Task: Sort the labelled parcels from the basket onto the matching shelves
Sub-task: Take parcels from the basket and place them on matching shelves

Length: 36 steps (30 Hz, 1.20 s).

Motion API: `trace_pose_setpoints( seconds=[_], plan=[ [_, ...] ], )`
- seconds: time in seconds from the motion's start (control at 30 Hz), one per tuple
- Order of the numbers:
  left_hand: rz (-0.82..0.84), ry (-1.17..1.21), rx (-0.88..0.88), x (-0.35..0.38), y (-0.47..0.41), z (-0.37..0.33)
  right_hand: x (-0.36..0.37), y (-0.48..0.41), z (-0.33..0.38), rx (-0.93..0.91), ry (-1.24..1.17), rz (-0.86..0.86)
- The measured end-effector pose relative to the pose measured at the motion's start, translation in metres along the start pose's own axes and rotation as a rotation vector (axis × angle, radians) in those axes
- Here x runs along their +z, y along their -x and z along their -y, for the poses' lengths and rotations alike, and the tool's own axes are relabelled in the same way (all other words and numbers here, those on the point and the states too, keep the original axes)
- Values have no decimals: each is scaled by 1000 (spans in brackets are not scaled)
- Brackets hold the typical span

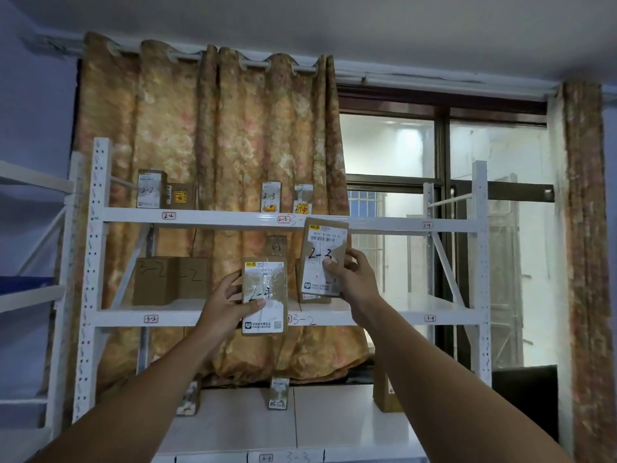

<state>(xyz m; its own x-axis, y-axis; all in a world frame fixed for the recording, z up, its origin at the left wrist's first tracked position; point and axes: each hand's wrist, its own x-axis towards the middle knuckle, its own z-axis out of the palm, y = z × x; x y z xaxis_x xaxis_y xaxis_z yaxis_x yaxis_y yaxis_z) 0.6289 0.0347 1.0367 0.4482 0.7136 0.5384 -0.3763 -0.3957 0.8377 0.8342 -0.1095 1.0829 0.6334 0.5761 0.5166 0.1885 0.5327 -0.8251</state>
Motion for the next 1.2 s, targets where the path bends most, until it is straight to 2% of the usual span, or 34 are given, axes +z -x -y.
trace_pose_setpoints(
  seconds=[0.3, 0.6, 0.73, 0.9, 1.2],
  plan=[
    [-33, -40, 8, 17, -140, 77, 34, -179, -29, -156, -28, 46],
    [-53, -61, -4, 35, -254, 140, 85, -349, -44, -284, 147, 3],
    [-52, -73, 7, 24, -293, 162, 113, -405, -39, -280, 216, -49],
    [-50, -67, -11, 8, -325, 195, 144, -457, -57, -291, 437, -71],
    [-30, -72, -13, -10, -357, 219, 163, -494, -79, -235, 639, -11]
  ],
)
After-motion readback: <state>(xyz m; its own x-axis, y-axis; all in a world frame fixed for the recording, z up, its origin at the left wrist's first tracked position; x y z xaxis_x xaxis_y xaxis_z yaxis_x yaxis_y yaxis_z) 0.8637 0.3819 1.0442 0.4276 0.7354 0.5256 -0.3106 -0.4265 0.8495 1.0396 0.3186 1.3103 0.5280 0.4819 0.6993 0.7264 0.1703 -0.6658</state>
